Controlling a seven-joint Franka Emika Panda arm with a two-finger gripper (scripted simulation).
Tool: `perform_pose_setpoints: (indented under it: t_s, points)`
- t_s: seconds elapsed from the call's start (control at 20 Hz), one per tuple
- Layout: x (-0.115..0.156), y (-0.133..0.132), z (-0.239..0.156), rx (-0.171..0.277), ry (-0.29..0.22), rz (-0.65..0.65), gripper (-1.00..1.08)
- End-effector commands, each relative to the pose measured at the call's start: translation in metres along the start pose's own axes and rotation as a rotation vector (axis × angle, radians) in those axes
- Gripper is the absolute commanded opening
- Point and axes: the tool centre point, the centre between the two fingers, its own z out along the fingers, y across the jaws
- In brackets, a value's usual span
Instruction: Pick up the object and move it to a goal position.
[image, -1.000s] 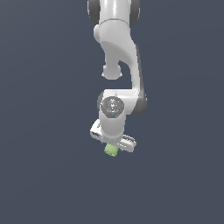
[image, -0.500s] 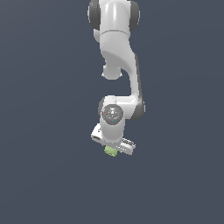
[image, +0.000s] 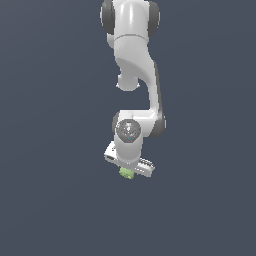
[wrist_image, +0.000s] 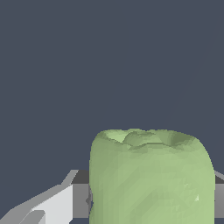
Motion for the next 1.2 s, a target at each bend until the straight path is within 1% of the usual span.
perform_pose_setpoints:
  t_s: [0.0,0.25,0.5,0.75,1.15]
  points:
    - [0.0,0.0,0.0,0.0,0.0,0.0,-1.0]
    - [0.001,0.003,-0.009,0.0,0.0,0.0,-1.0]
    - [0.006,0.011,-0.036,0.0,0.0,0.0,-1.0]
    - [0.014,0.026,-0.08,0.0,0.0,0.001,-1.0]
    - [0.029,0.052,-0.166,0.0,0.0,0.001,-1.0]
